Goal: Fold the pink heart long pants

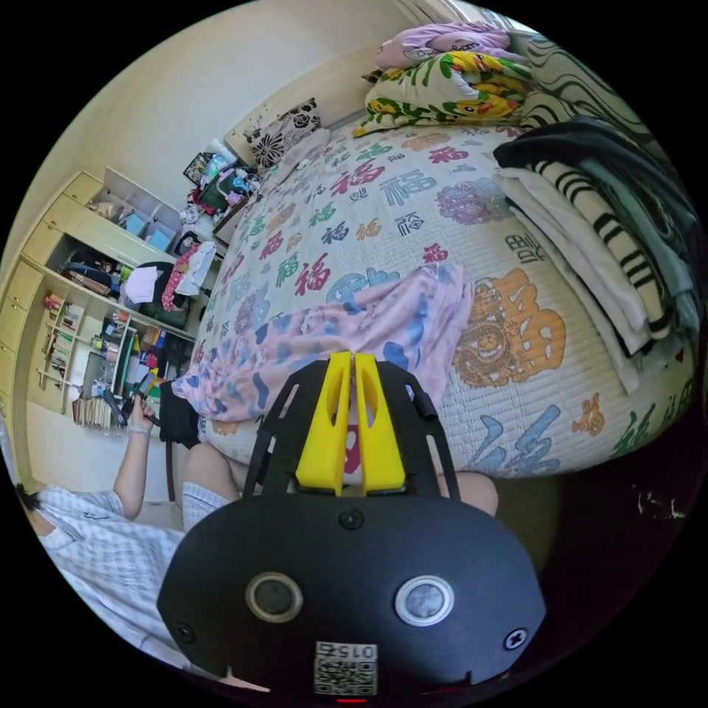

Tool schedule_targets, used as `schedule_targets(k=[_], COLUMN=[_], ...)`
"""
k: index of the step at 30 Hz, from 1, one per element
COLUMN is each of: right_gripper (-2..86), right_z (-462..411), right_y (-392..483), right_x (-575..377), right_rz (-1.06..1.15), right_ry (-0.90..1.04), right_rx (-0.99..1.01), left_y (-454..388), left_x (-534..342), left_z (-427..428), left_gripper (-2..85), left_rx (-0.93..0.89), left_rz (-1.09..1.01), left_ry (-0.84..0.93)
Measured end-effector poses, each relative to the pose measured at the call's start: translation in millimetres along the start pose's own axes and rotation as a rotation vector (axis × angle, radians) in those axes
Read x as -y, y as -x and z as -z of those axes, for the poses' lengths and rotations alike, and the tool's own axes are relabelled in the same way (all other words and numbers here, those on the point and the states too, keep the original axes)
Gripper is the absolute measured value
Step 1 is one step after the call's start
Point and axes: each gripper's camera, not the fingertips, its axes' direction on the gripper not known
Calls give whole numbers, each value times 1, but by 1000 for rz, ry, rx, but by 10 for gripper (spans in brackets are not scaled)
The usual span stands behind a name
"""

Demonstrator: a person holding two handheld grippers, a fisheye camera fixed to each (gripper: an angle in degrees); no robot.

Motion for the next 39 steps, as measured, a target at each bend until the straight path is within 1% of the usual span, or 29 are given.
schedule_targets(k=[2, 4, 6, 7, 8, 10, 12, 13, 14, 15, 17, 18, 19, 20, 21, 22, 23, 26, 29, 31, 33, 35, 39], right_gripper=[-4, 4, 20, 34, 48, 61, 69, 72, 76, 77, 77, 77, 57, 34, 20, 2, -4, -9, -10, -10, -10, -10, -10], right_z=[-5, -10, -7, 1, 10, 21, 18, 8, -8, -18, -61, -70, -86, -94, -95, -90, -81, -46, -9, 7, 15, 18, 17], right_y=[-9, -11, -9, -5, -2, 2, 6, 6, 2, -1, -15, -19, -25, -30, -32, -36, -40, -46, -49, -52, -52, -50, -41], right_x=[-10, -17, -17, -12, -4, 15, 40, 61, 81, 91, 121, 126, 132, 133, 132, 129, 123, 104, 85, 76, 71, 68, 71], right_rz=[-53, -54, -62, -52, -42, -15, 28, 51, 53, 46, 21, 13, -8, -32, -44, -61, -96, -123, -122, -138, -145, -142, -107], right_ry=[42, 83, 88, 63, 23, -35, -45, -21, 20, 47, 214, 254, 316, 334, 328, 292, 245, 134, 50, 15, 5, 15, 34], right_rx=[-23, -59, -121, -194, -265, -333, -325, -316, -325, -327, -330, -346, -395, -433, -426, -371, -318, -251, -195, -136, -113, -130, -166], left_y=[-2, -12, -23, -29, -32, -45, -56, -61, -64, -68, -72, -74, -75, -75, -74, -72, -71, -61, -54, -48, -45, -43, -39], left_x=[29, 55, 64, 68, 69, 70, 69, 70, 71, 73, 78, 81, 85, 87, 90, 93, 94, 98, 100, 100, 99, 98, 96], left_z=[-35, -88, -121, -138, -145, -169, -177, -177, -175, -169, -156, -146, -135, -129, -117, -106, -100, -77, -79, -96, -111, -127, -165], left_gripper=[129, 131, 128, 124, 122, 102, 71, 42, 31, 8, -2, -4, -6, -7, -7, -7, -7, -4, 16, 73, 82, 83, 80], left_rx=[-21, 42, 81, 73, 70, 93, 124, 135, 132, 117, 73, 44, 30, 19, -12, -27, -37, -93, -75, -102, -118, -77, -1], left_rz=[5, -20, -50, -56, -56, -91, -147, -171, -182, -199, -223, -238, -248, -253, -263, -260, -259, -243, -212, -157, -102, -60, 32], left_ry=[115, 295, 402, 457, 483, 577, 605, 595, 578, 535, 466, 425, 392, 375, 334, 298, 282, 211, 239, 299, 333, 359, 509])
